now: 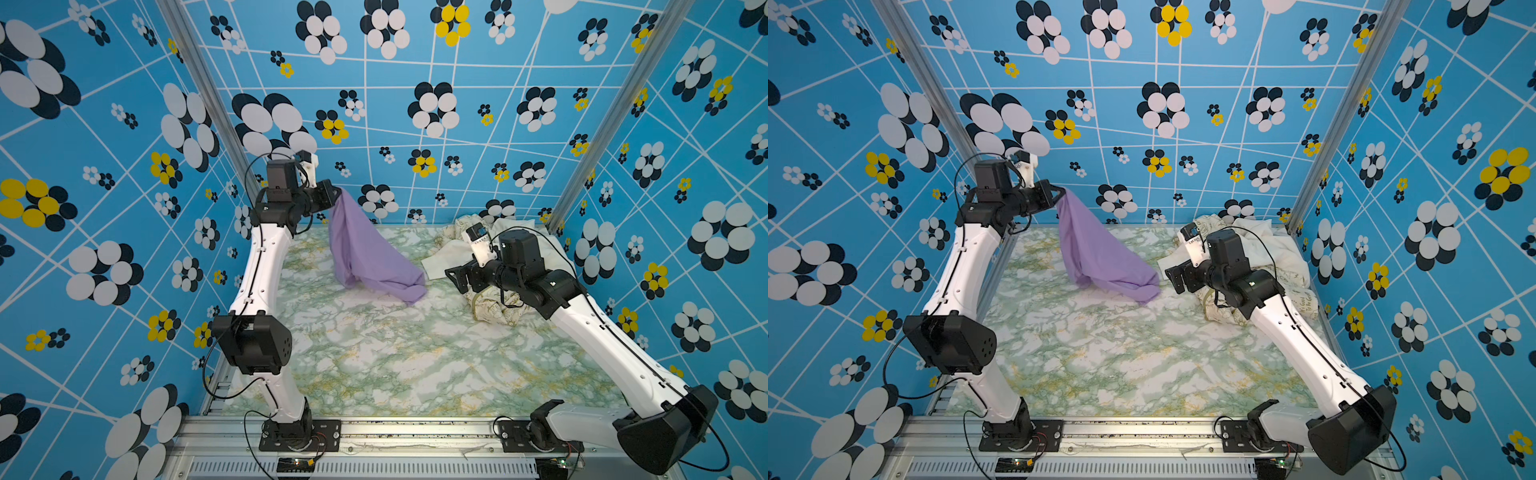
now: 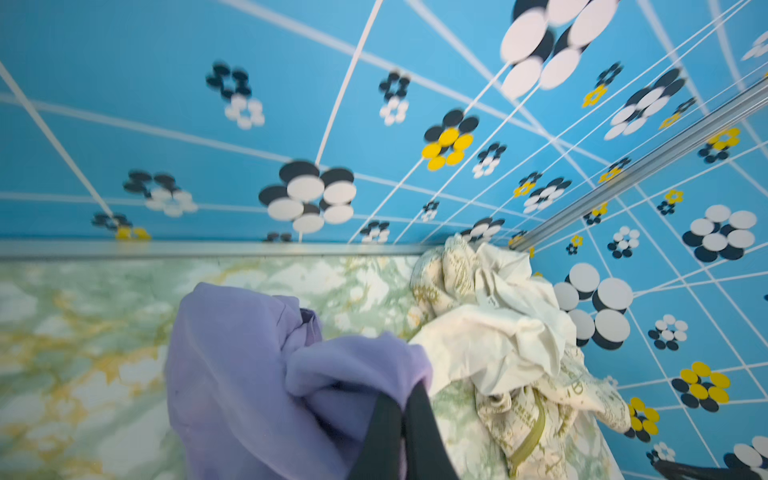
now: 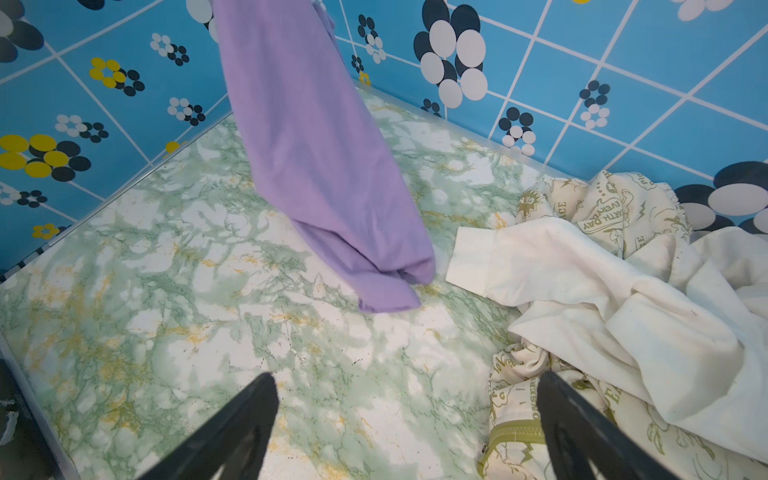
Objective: Pick out a specific cloth from the pile
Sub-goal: 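Lift the lavender cloth with the left gripper and carry it farther away, then lower the lavender cloth onto the table and open the left gripper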
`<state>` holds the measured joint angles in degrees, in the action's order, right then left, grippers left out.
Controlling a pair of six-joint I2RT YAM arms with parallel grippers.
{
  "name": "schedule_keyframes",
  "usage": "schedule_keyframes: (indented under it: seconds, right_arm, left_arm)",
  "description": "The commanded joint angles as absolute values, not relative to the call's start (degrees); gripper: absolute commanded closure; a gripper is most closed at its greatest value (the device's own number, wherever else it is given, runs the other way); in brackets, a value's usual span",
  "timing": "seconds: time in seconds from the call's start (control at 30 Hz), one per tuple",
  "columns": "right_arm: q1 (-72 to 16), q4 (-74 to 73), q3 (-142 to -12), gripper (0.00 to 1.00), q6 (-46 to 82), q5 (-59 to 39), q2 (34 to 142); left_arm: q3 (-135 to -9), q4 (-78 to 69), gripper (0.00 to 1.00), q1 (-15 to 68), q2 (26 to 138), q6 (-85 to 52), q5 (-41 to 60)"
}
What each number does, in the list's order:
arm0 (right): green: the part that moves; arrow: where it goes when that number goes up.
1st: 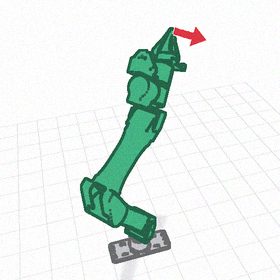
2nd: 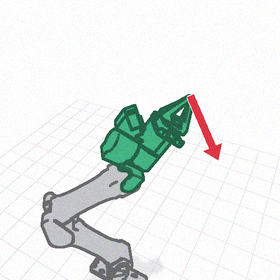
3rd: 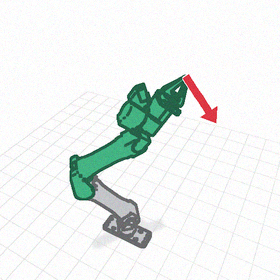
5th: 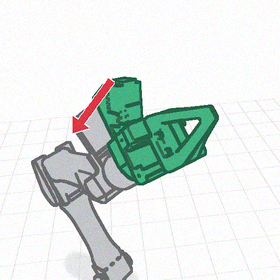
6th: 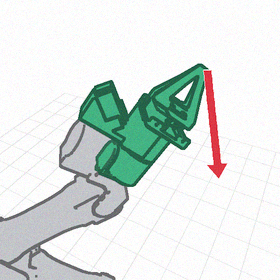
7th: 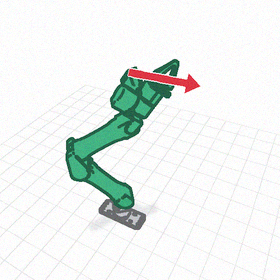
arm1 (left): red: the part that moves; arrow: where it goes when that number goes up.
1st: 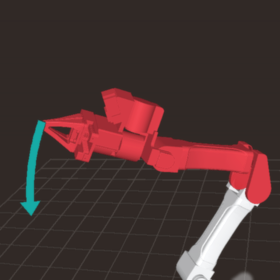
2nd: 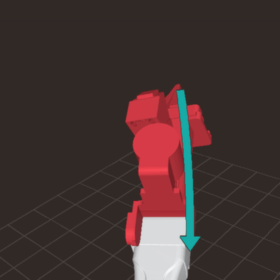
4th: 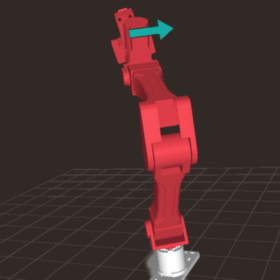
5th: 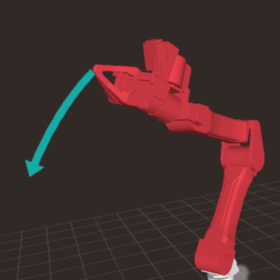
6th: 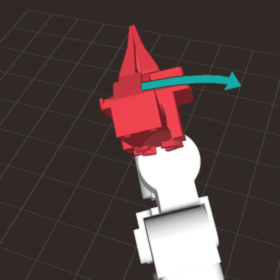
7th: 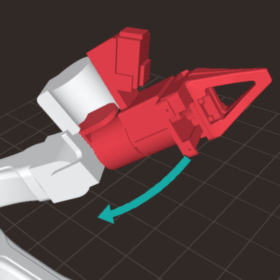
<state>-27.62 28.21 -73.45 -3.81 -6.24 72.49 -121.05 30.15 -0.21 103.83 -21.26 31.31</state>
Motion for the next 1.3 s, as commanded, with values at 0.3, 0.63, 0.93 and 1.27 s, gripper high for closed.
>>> schedule_keyframes:
  seconds: [0.3,0.63,0.93,1.27]
  right_arm:
    - [-26.6,23.7,-69.0,0.01,-2.4,-4.3,67.9]
    - [-26.2,24.4,-67.8,0.01,-2.1,-4.9,67.5]
    - [-26.0,24.7,-67.6,0.01,-1.8,-5.2,67.5]
    - [-25.8,24.7,-66.6,0.01,-1.9,-5.1,67.1]
  left_arm:
    - [-106.8,29.9,1.00,0.5,96.7,-17.0,26.0]
    - [-61.5,13.5,1.00,4.2,91.9,-21.8,23.1]
    - [-47.8,7.5,1.00,5.2,92.1,-25.7,20.0]
    - [-41.5,9.8,1.00,6.2,88.5,-25.7,13.4]
